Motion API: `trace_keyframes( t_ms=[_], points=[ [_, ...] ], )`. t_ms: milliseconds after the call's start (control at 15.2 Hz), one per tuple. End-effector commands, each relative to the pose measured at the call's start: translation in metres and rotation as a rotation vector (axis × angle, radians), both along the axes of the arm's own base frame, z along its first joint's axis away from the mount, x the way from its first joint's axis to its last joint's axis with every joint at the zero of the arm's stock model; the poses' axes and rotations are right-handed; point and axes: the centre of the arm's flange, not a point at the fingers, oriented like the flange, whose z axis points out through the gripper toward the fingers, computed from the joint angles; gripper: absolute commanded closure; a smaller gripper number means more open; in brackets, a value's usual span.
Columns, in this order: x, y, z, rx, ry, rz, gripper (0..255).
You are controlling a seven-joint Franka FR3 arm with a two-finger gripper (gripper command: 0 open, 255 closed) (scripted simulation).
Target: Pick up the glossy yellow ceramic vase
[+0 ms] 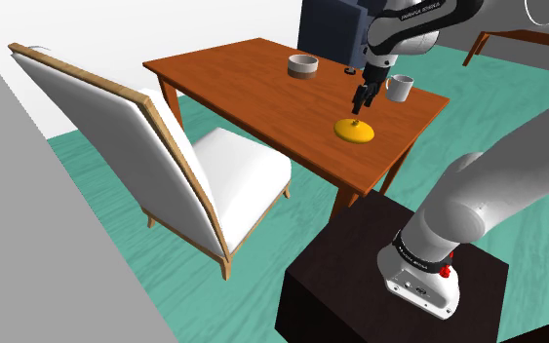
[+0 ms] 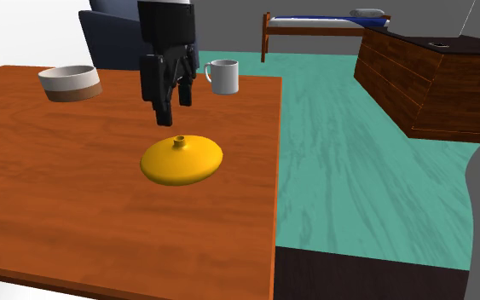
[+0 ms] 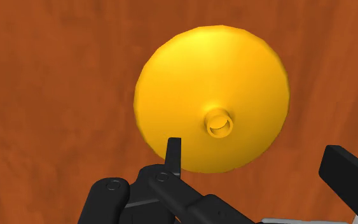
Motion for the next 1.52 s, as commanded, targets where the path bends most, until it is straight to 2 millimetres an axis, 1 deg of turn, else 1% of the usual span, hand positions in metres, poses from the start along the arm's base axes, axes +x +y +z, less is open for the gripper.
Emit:
trace_keyframes(
  t_ms=[0, 396, 528, 594, 1188, 1452],
  points=[
    [0.007, -0.009, -0.010, -0.001, -0.007, 0.002, 0],
    [0.007, -0.009, -0.041, -0.001, -0.007, 0.002, 0],
    [0.007, -0.009, -0.044, -0.001, -0.007, 0.002, 0],
    [0.006, -0.009, -0.045, -0.001, -0.007, 0.002, 255],
    [0.007, -0.009, -0.044, -0.001, -0.007, 0.002, 255],
    [0.007, -0.009, -0.023, -0.001, -0.007, 0.002, 255]
  ],
)
